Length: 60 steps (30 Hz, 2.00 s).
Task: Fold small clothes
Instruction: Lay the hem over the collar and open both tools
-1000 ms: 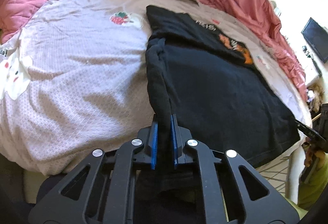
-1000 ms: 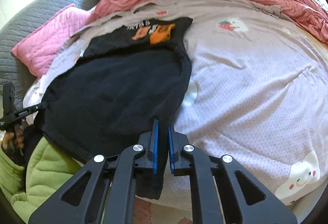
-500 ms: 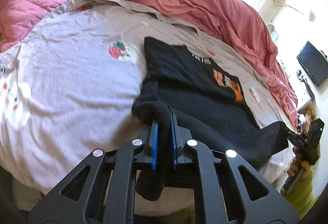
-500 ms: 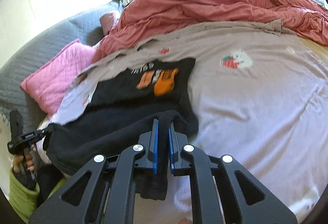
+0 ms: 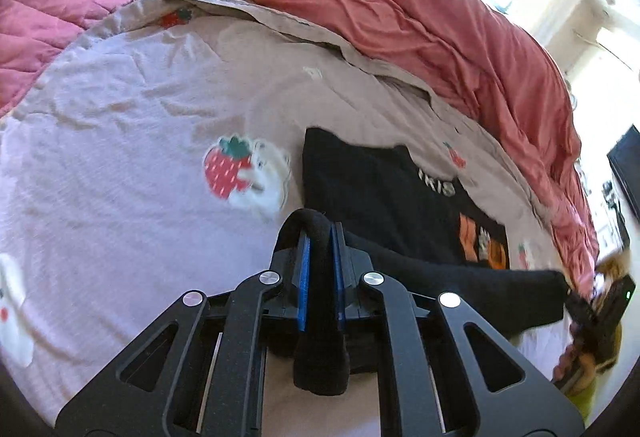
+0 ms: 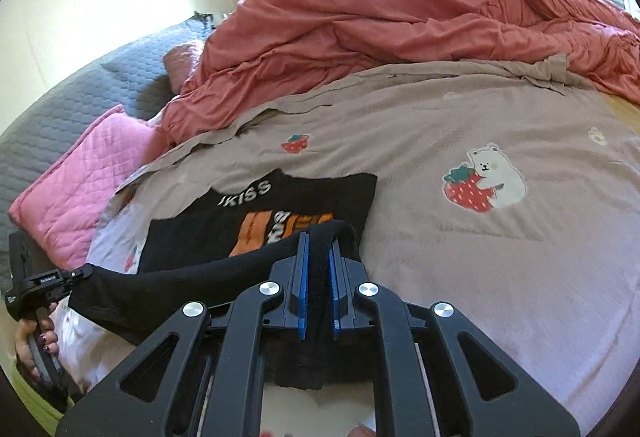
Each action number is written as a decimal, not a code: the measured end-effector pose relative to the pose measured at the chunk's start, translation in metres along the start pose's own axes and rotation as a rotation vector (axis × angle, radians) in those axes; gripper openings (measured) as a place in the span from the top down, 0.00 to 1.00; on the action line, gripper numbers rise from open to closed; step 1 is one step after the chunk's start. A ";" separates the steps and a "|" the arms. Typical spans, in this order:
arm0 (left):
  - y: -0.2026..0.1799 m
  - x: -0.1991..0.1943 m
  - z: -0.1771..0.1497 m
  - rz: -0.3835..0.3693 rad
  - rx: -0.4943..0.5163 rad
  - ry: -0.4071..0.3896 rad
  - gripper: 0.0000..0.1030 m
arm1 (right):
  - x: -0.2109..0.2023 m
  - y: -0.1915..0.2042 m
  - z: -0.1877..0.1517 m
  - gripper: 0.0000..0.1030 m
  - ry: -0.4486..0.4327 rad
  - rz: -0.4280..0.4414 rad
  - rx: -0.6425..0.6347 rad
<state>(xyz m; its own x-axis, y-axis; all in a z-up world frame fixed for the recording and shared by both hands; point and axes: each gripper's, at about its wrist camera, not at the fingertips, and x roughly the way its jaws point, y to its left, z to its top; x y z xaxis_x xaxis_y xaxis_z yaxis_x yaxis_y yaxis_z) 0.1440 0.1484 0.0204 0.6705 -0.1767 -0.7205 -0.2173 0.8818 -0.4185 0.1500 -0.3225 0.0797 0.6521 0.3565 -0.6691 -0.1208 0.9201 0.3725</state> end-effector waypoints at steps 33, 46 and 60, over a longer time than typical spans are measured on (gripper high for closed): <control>0.002 0.023 0.009 0.045 0.089 -0.130 0.66 | 0.013 0.079 -0.051 0.36 0.037 -0.182 -0.441; -0.016 0.007 -0.003 0.023 0.159 -0.129 0.33 | 0.063 0.147 -0.102 0.31 0.146 -0.208 -0.823; -0.019 0.013 -0.007 0.031 0.173 -0.122 0.31 | 0.076 0.155 -0.095 0.72 0.125 -0.209 -0.856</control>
<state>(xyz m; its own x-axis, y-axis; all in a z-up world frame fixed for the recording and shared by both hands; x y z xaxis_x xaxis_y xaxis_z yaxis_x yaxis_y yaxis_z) 0.1513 0.1266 0.0149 0.7483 -0.1037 -0.6552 -0.1211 0.9497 -0.2887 0.1100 -0.1371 0.0253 0.6432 0.1365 -0.7534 -0.5587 0.7565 -0.3399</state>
